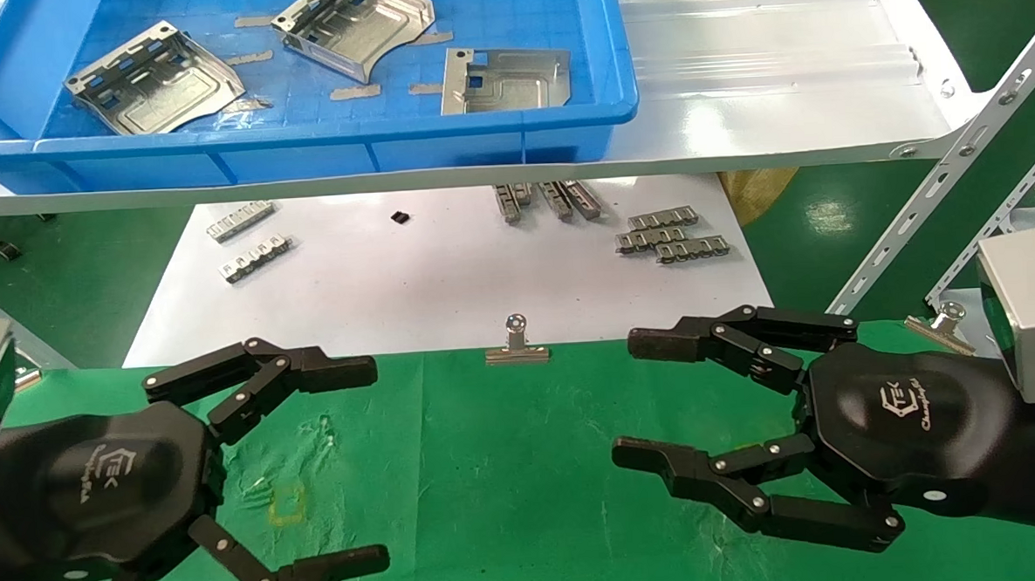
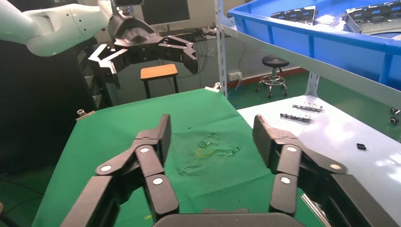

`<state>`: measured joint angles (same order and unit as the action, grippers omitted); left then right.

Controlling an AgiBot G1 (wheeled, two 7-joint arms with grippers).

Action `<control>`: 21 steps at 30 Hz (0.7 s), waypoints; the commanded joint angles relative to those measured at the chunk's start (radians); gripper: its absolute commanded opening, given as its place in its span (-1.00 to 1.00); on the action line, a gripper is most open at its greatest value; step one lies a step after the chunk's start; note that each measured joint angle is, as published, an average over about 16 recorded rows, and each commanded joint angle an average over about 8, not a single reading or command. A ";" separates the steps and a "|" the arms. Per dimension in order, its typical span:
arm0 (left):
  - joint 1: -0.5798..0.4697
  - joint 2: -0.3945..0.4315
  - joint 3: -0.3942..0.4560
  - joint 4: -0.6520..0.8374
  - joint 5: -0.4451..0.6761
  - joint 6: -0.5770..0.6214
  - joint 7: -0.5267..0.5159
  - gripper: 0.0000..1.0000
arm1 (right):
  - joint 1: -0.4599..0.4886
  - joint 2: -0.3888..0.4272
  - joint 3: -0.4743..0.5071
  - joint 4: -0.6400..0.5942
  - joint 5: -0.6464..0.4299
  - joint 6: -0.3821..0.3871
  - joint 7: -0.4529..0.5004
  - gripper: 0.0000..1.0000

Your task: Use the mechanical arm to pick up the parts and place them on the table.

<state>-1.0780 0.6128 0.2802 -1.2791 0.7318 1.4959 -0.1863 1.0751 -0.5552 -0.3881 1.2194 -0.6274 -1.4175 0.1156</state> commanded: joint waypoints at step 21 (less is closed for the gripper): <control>0.000 0.000 0.000 0.000 0.000 0.000 0.000 1.00 | 0.000 0.000 0.000 0.000 0.000 0.000 0.000 -1.00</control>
<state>-1.0778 0.6127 0.2801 -1.2794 0.7317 1.4959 -0.1864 1.0751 -0.5552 -0.3881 1.2194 -0.6274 -1.4175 0.1156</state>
